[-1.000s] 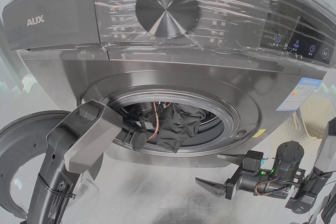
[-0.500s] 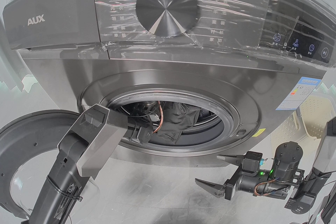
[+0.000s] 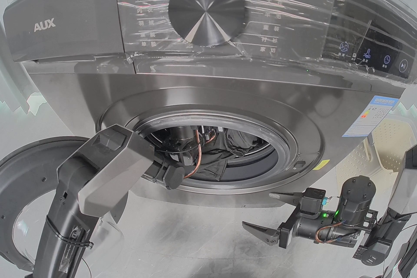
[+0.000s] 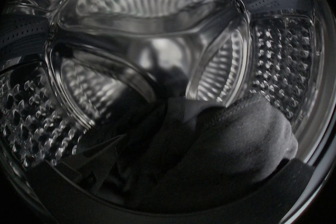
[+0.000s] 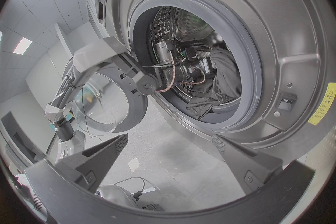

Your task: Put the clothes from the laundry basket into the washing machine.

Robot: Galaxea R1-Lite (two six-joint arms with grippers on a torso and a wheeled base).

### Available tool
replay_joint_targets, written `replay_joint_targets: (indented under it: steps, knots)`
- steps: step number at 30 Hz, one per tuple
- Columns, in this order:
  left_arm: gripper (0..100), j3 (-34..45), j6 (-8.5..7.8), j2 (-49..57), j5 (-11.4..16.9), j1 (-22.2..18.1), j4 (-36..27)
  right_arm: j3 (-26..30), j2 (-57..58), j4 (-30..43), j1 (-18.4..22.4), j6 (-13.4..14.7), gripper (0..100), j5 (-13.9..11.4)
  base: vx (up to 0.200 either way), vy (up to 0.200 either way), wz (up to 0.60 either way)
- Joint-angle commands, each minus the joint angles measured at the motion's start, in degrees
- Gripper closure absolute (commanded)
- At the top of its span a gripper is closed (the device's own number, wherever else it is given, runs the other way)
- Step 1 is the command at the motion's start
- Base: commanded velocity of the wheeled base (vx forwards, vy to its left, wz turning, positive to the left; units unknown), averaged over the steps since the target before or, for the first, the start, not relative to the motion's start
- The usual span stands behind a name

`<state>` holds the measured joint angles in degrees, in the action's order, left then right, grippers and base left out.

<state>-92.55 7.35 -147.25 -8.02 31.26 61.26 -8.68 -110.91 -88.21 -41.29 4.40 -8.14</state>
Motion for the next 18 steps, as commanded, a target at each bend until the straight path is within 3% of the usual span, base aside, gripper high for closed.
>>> replay_joint_targets:
  steps: [1,7,12,17,18]
  knots:
    - [0,13.54,0.21,10.67,4.15,2.14,-5.27,-0.02,-0.71,-0.03,-0.11,0.08,0,0.06,0.0,0.0,0.0]
    - [0,19.95,-0.67,9.79,6.79,3.81,-6.94,-0.02,-0.8,-0.03,-0.11,0.08,0,0.06,0.0,0.0,0.0]
    - [0,20.04,-2.25,6.98,6.97,4.08,-6.85,-0.02,-0.8,-0.03,-0.11,0.08,0,-0.03,0.0,0.0,0.0]
    - [0,19.6,-2.52,5.66,6.97,3.81,-8.0,-0.02,-0.8,-0.03,-0.11,0.08,0,-0.03,0.0,0.0,0.0]
    - [100,19.6,-2.96,5.31,6.88,3.46,-8.96,-0.11,-0.8,-0.03,-0.11,-0.01,0,-0.03,0.0,0.0,0.0]
